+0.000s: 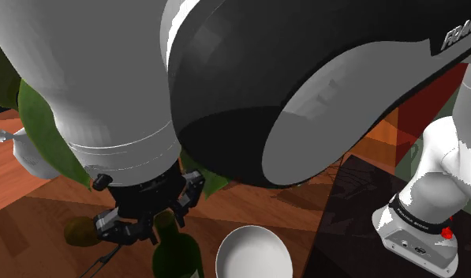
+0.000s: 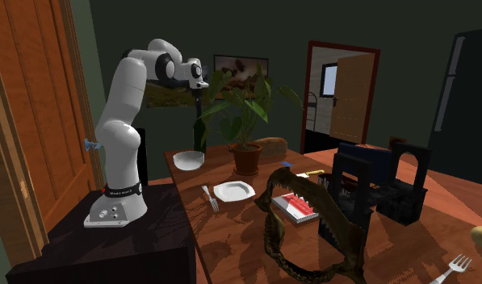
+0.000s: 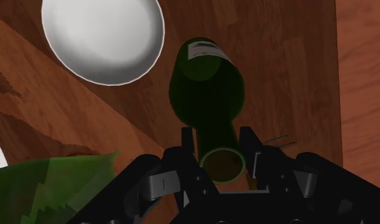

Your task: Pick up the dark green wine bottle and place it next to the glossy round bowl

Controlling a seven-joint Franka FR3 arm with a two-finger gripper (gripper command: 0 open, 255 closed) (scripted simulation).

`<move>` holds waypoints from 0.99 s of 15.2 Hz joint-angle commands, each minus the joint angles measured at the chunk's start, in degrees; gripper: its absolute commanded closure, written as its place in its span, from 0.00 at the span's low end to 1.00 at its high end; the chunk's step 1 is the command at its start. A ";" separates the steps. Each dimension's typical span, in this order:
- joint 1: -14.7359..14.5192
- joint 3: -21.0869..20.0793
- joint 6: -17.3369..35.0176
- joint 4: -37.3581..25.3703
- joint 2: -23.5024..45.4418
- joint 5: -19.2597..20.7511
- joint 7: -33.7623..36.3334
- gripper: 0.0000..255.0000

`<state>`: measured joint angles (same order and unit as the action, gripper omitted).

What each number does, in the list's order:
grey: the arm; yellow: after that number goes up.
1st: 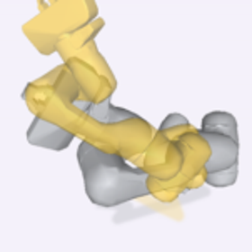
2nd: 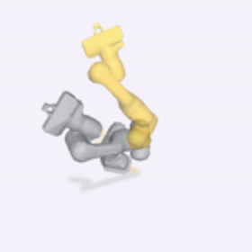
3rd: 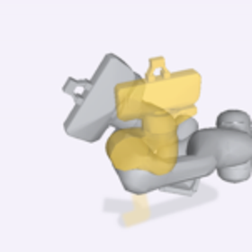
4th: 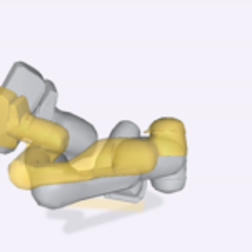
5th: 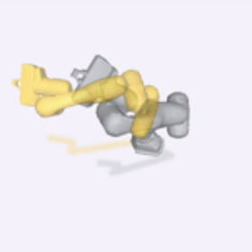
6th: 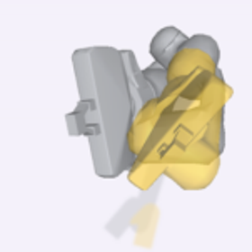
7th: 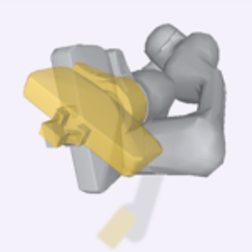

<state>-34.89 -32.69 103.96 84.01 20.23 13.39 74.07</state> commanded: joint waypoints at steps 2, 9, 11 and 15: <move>0.28 0.09 2.34 2.35 -0.04 0.08 0.18 1.00; 0.48 0.28 5.39 5.17 0.29 0.41 0.55 1.00; 0.48 0.28 5.39 5.17 0.29 0.41 0.55 1.00; 0.48 0.28 5.39 5.15 0.30 0.42 0.54 0.00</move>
<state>-34.41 -32.41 109.34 89.16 20.53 13.80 74.62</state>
